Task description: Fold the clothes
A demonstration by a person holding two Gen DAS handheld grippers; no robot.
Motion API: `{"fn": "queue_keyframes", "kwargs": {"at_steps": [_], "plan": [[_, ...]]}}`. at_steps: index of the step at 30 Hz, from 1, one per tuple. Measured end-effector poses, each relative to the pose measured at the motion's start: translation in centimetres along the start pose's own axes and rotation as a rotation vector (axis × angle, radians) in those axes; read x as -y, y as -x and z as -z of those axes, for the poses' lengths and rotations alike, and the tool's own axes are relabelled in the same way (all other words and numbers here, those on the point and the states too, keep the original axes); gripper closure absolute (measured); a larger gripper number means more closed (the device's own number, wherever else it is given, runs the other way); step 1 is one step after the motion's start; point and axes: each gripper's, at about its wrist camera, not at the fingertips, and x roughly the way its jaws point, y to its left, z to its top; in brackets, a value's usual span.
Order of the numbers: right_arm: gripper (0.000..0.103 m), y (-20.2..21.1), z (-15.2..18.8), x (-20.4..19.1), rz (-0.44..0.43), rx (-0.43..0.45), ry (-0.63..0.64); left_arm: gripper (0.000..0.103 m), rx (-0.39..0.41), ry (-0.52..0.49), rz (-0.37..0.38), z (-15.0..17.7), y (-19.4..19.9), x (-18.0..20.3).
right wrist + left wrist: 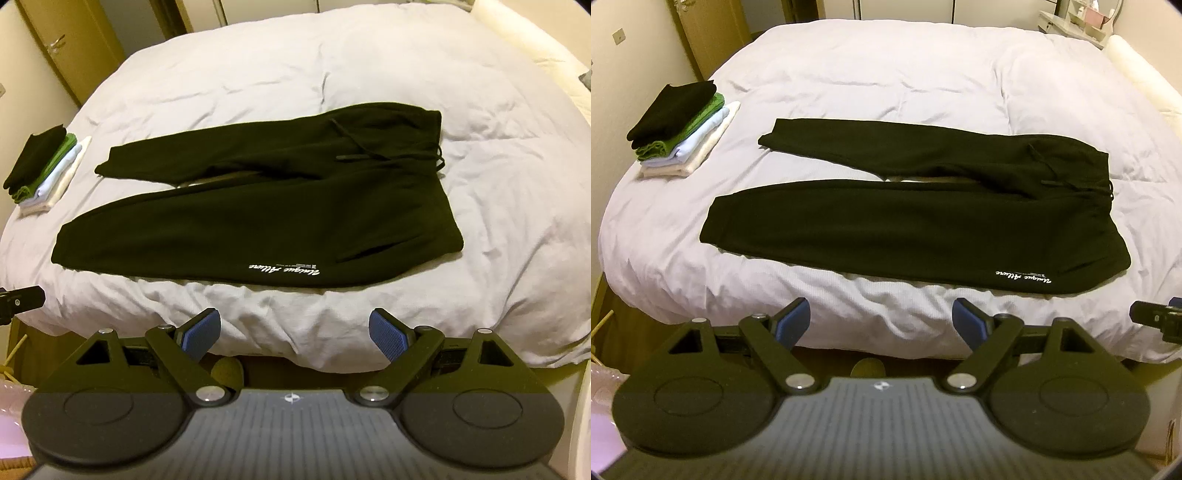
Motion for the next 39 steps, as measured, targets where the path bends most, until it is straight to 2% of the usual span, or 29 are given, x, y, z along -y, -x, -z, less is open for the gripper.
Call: {"fn": "queue_keyframes", "kwargs": {"at_steps": [7,14,22,28,31,33,35,36,39], "plan": [[0.014,-0.9,-0.6,0.3,0.002,-0.013,-0.009,0.019,-0.016,-0.014,0.008,-0.9,-1.1,0.6],[0.014,-4.0,-2.4,1.3,0.018,-0.056,-0.059,0.019,-0.052,-0.072,0.037,-4.3,-5.5,1.4],[0.014,-8.6,-5.3,4.5,0.082,-0.096,-0.242,0.019,-0.112,-0.234,0.106,-11.2,-12.9,3.0],[0.015,-11.5,-6.6,5.7,0.132,-0.062,-0.361,0.019,-0.136,-0.373,0.176,-15.2,-18.2,3.7],[0.024,-12.9,-6.5,6.5,0.125,-0.009,-0.425,0.019,-0.156,-0.413,0.179,-15.7,-21.6,4.4],[0.048,-14.1,-6.4,7.2,0.106,0.009,-0.454,0.019,-0.179,-0.415,0.185,-15.8,-23.6,4.8],[0.058,-15.4,-6.4,8.0,0.097,-0.003,-0.465,0.02,-0.206,-0.401,0.202,-15.7,-25.6,5.2],[0.061,-16.3,-6.5,8.7,0.099,-0.014,-0.47,0.02,-0.212,-0.39,0.206,-15.7,-26.4,5.4],[0.064,-18.7,-7.0,11.0,0.083,-0.031,-0.476,0.02,-0.218,-0.352,0.199,-15.6,-28.6,5.9]]}}
